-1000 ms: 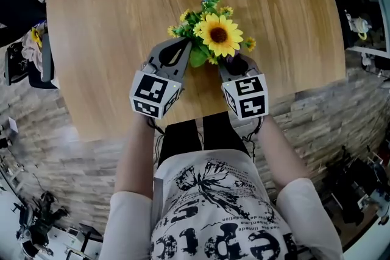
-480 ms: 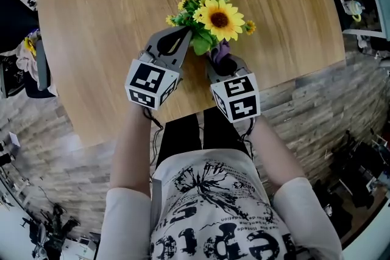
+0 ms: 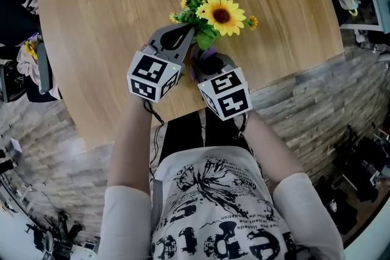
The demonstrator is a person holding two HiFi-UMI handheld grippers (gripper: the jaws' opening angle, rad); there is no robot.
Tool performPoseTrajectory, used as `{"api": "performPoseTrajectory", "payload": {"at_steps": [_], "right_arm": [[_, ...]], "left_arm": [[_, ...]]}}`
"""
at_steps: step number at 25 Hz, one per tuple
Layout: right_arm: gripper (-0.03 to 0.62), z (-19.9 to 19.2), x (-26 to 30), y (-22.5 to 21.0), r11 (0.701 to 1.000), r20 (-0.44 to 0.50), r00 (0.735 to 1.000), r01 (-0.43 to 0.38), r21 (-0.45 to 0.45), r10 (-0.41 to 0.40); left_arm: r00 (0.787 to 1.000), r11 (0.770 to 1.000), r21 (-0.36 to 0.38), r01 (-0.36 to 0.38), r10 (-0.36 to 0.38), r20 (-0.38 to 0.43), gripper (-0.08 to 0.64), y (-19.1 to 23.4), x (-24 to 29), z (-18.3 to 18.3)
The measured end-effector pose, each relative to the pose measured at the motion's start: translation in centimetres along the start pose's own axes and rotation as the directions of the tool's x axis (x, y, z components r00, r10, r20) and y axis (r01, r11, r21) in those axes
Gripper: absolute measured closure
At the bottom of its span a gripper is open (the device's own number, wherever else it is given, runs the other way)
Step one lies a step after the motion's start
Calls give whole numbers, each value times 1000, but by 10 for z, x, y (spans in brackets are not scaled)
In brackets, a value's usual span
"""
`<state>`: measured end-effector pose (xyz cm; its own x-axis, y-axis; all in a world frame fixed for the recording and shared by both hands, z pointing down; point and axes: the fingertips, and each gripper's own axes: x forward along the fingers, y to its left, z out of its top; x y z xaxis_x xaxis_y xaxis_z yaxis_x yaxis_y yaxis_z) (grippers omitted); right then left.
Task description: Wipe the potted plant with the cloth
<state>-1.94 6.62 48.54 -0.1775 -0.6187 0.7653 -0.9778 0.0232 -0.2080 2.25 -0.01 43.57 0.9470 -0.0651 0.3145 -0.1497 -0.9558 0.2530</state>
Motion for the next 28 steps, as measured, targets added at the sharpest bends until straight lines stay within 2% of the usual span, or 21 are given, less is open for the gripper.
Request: {"api": "performPoseTrajectory", "payload": {"at_steps": [6, 14, 22, 28], "right_arm": [[511, -10, -4, 10, 999, -37, 999, -19, -28, 18], [511, -21, -34, -10, 999, -74, 996, 44, 29, -42], [511, -16, -74, -83, 976, -74, 978, 202, 78, -197], [511, 18, -85, -140, 971, -53, 970, 237, 1, -237]], "left_arm": [[1000, 1000, -7, 27, -27, 1, 557, 1, 0, 0], [1000, 1000, -6, 19, -19, -15, 557, 3, -1, -4], [998, 1000, -24, -10, 8, -60, 557, 0, -4, -7], [992, 996, -63, -64, 57, -109, 557, 6, -6, -8]]}}
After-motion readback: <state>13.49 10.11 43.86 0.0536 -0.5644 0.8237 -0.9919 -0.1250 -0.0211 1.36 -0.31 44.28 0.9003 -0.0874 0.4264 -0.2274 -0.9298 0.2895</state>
